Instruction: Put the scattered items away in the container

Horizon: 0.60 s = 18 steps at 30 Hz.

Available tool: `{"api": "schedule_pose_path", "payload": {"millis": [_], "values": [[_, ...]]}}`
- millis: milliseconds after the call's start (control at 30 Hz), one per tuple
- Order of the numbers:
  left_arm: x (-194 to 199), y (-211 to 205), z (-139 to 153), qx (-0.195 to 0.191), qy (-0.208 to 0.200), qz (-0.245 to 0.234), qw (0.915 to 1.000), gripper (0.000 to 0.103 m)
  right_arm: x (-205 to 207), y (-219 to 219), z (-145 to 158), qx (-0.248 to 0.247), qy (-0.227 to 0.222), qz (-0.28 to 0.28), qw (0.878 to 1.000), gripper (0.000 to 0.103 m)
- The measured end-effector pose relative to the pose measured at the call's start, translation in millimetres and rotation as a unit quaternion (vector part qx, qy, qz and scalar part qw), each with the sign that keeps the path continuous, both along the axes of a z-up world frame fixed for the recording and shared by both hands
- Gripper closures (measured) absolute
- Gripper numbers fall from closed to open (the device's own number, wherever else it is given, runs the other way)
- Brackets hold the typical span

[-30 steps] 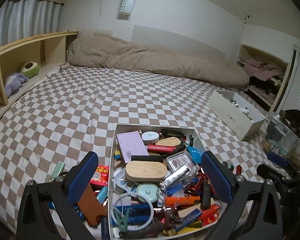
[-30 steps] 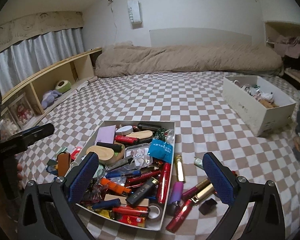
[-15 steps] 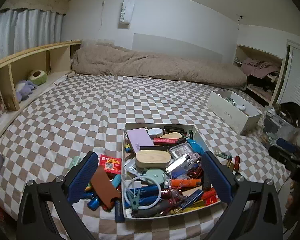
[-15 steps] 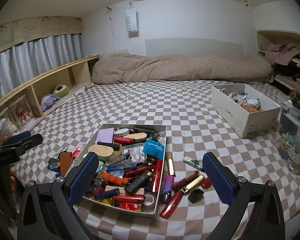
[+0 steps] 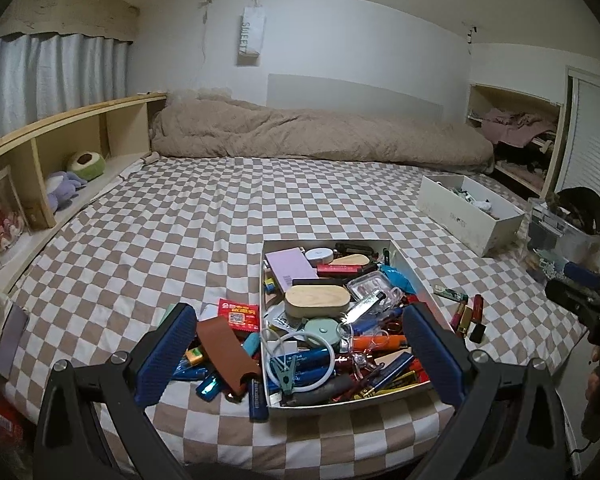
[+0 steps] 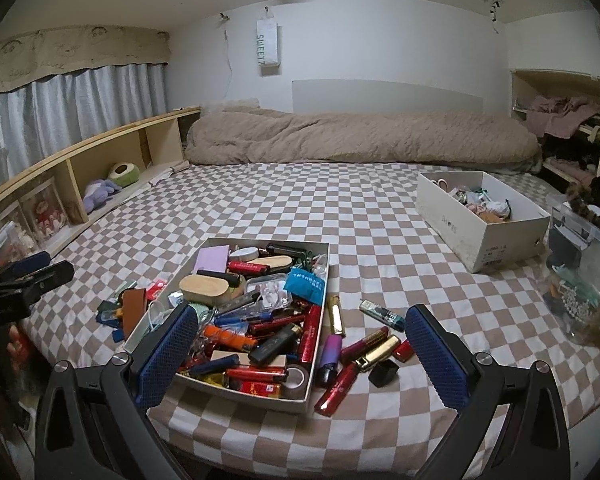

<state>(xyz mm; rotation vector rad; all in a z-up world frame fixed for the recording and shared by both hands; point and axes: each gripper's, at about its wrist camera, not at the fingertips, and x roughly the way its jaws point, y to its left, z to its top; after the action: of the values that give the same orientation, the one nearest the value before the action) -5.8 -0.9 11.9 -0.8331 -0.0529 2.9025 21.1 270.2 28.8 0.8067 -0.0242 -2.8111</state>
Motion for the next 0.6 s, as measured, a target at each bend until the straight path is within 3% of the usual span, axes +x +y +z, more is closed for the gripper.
{"api": "schedule_pose_path", "payload": {"millis": [600], "values": [[14.9, 3.6, -6.6, -0.027, 0.000, -0.005, 0.9996, 0.000, 13.4, -6.7, -5.3, 0.008, -0.002, 0.000, 1.000, 0.000]]}}
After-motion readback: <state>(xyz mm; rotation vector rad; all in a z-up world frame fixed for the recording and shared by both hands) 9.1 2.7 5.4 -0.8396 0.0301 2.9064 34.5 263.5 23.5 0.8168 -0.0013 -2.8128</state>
